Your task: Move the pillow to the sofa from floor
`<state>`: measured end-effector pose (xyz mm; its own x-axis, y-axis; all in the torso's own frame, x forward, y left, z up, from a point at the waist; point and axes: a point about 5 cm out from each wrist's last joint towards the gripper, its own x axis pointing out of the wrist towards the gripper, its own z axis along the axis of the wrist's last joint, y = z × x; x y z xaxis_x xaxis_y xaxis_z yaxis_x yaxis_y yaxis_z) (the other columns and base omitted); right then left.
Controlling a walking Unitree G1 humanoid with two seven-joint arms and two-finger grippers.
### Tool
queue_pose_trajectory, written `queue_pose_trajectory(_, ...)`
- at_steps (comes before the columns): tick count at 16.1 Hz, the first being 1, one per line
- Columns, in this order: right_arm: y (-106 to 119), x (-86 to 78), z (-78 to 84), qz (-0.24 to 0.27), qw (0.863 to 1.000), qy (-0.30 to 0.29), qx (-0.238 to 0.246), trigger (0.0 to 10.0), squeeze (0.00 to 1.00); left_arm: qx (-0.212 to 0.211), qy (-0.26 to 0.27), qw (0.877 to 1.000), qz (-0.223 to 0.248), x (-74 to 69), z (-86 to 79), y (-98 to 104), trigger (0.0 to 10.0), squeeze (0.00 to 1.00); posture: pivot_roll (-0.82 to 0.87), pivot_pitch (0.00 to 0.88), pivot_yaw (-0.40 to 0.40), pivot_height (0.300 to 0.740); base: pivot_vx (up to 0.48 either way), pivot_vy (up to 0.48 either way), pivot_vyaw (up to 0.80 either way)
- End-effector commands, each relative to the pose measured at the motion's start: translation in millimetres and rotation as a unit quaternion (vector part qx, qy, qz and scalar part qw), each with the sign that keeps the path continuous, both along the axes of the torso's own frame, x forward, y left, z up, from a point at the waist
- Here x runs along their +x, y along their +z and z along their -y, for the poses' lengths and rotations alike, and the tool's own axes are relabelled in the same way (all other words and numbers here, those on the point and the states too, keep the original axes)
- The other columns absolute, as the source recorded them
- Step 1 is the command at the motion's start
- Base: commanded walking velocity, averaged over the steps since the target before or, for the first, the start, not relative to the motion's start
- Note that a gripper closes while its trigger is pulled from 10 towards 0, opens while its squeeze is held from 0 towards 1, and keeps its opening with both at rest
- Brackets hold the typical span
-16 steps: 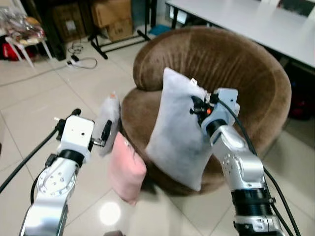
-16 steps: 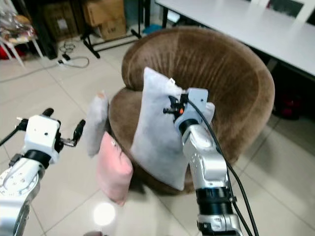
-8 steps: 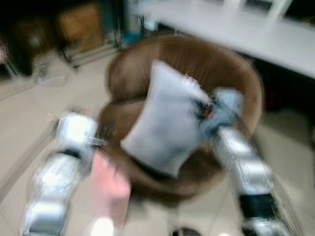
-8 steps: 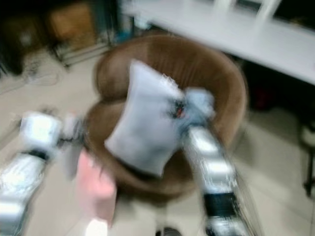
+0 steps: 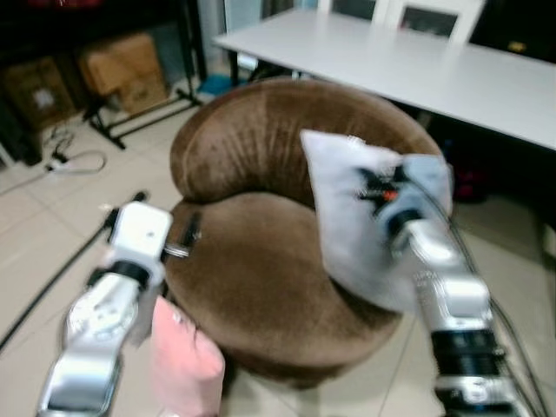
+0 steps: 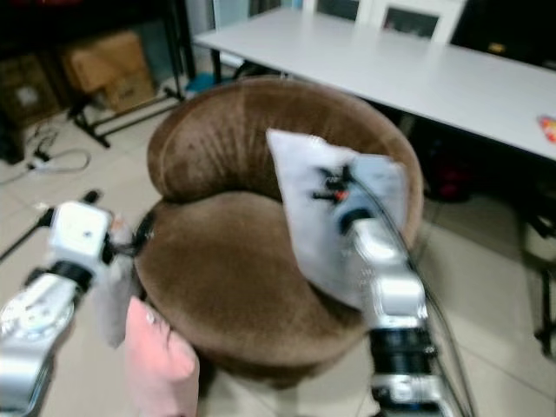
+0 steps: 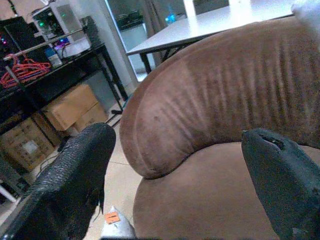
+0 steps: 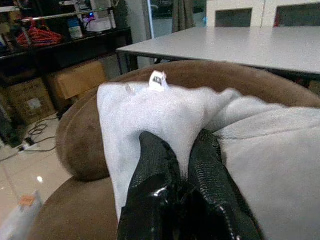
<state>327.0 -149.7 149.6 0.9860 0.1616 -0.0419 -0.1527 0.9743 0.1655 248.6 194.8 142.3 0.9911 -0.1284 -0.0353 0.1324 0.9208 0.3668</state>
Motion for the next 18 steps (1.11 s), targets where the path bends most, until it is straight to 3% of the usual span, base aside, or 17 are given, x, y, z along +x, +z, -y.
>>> queue_pose_trajectory(1,16,4.8,-13.4,0.036,0.999,0.027,0.004,10.0,0.0,0.009,0.007,1.0,-0.006,-1.3,-4.8,-2,10.0,0.0,-0.07,0.0,-0.049,0.74,0.27,0.0,0.0)
queue_pose_trajectory(9,19,10.4,-14.6,0.04,0.998,0.042,-0.017,10.0,0.0,0.001,0.01,1.0,-0.011,-3.2,-1.1,-5,10.0,0.0,-0.07,0.0,-0.069,0.74,0.269,0.0,0.0)
queue_pose_trajectory(13,26,15.9,-24.2,0.038,0.997,0.057,-0.04,10.0,0.0,0.019,-0.014,0.999,-0.025,-4.0,1.0,-7,10.0,0.0,-0.06,0.0,-0.074,0.74,0.131,0.0,0.0)
queue_pose_trajectory(17,22,17.5,-40.4,-0.025,0.993,0.079,-0.082,10.0,0.0,0.033,-0.083,0.994,-0.06,-14.7,6.5,-10,10.0,0.0,-0.06,0.0,-0.086,0.74,0.0,0.0,0.0)
queue_pose_trajectory(18,22,20.8,-54.1,-0.069,0.992,0.088,-0.057,10.0,0.0,0.043,-0.112,0.989,-0.082,-20.9,5.1,-12,10.0,0.0,-0.06,0.0,-0.09,0.74,0.0,0.0,0.0)
